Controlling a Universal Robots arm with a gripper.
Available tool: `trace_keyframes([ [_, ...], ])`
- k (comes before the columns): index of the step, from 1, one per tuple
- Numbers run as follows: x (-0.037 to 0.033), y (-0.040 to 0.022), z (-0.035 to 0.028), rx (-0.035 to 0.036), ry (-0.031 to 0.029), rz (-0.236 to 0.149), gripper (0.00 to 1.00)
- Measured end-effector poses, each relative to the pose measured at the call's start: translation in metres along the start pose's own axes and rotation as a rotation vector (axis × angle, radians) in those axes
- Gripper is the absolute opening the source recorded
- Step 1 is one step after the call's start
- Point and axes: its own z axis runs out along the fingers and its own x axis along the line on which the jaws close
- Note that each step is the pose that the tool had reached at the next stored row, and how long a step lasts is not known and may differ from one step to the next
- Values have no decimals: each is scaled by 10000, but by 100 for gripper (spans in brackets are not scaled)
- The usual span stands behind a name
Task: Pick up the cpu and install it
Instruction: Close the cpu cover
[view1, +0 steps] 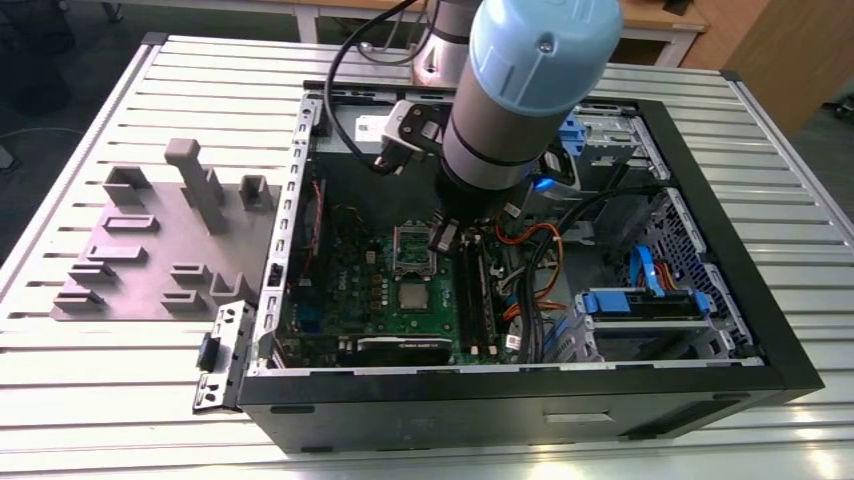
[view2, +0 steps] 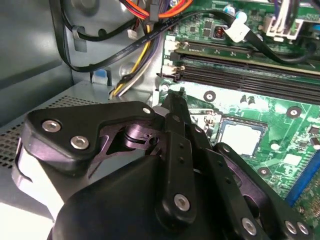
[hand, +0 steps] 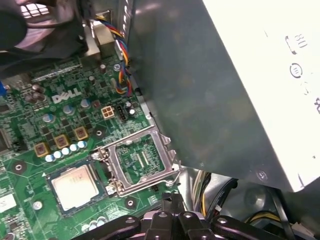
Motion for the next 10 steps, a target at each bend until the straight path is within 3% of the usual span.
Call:
trace_keyframes([
  [3, -20, 3, 25, 26, 56, 1, 11],
  [6, -35, 11, 38, 89, 189, 5, 11],
  [10, -37, 11, 52, 81, 172, 5, 11],
])
